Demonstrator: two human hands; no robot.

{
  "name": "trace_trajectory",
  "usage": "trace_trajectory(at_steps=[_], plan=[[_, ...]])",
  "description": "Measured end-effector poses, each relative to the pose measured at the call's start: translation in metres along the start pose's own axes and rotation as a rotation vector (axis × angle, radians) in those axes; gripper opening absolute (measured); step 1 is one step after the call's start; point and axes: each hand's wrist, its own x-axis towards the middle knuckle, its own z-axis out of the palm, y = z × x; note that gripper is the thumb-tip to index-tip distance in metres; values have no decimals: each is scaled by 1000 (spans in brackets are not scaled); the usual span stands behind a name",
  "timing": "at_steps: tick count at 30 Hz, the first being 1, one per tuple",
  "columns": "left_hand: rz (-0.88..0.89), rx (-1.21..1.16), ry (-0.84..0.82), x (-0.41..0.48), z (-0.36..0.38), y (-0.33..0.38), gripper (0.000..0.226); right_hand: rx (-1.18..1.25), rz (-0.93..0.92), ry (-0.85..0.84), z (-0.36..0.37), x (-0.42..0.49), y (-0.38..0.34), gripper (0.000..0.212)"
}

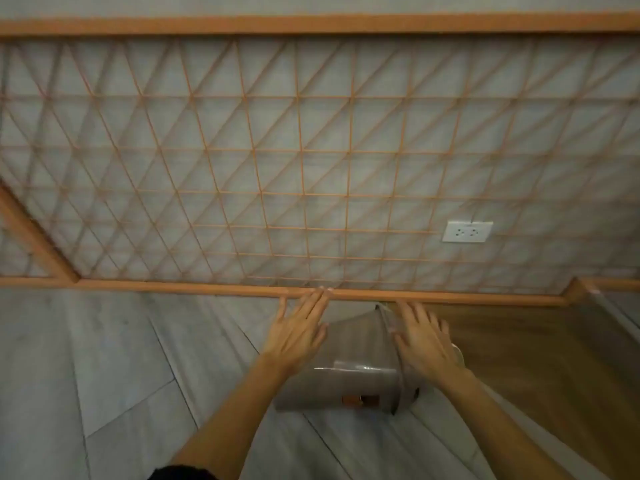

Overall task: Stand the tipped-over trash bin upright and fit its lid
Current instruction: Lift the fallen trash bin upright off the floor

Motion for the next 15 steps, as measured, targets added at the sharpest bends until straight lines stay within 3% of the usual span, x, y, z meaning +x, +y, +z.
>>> trace_trajectory(at_steps=[8,11,15], plan=[[19,-40,-121,-9,66,27,62,101,136,-102,57,-18,20,59],[17,-124,-241,-11,83,45,70,216,198,-73,75,-24,22,57],[-19,-301,-246,-2,91,73,46,336,308,47,93,-32,22,47]])
